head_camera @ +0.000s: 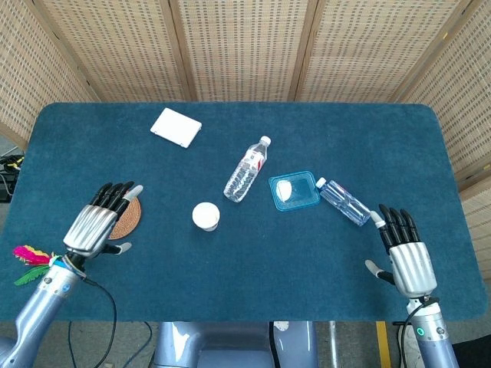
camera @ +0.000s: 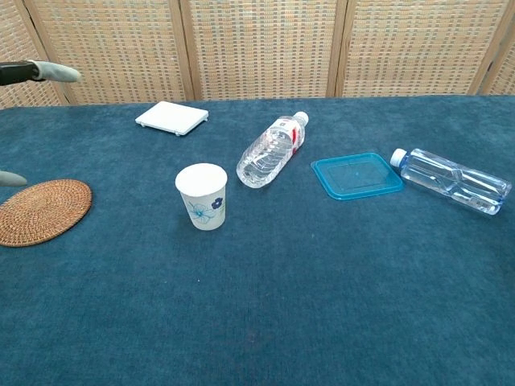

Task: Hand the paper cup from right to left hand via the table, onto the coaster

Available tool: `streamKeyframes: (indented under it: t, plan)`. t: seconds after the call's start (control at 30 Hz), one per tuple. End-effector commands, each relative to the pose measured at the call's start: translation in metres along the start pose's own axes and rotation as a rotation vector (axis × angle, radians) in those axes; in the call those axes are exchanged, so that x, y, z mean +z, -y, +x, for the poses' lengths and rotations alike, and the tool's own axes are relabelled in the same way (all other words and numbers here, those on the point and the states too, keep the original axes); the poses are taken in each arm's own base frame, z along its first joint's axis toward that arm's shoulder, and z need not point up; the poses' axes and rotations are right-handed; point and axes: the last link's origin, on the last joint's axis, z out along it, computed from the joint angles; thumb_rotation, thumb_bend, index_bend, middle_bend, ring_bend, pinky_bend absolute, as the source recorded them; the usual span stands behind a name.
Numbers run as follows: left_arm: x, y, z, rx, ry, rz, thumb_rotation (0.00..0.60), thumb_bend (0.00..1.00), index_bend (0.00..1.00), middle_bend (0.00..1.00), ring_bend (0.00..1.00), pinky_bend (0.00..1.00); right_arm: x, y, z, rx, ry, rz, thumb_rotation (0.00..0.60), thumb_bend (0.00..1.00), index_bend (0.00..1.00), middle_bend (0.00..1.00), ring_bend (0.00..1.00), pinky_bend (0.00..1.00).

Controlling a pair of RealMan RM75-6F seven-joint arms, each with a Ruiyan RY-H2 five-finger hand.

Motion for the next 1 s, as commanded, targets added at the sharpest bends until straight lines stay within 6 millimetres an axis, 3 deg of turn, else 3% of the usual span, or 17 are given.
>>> streamKeyframes:
  t: [0.03,0.33,1.0]
  plan:
    - [0.037,-0.016,0.005,0.087,0.056,-0.046,0.6,0.05,0.0,0.0,0.0,0.0,0.0,-0.003,-0.001,0.006,0.0,-0.01,0.6,0.08,0.0,0.0,0.0,0.0]
    - [0.075,-0.055,0.001,0.209,0.152,-0.083,0.6,0.05,0.0,0.0,0.0,0.0,0.001,-0.007,0.0,0.026,0.0,-0.019,0.6,0.08,0.0,0.0,0.0,0.0]
    - [0.115,-0.106,-0.032,0.333,0.276,-0.068,0.6,0.07,0.0,0.0,0.0,0.0,0.001,-0.02,0.007,0.091,-0.021,-0.06,0.6,0.08,0.0,0.0,0.0,0.0]
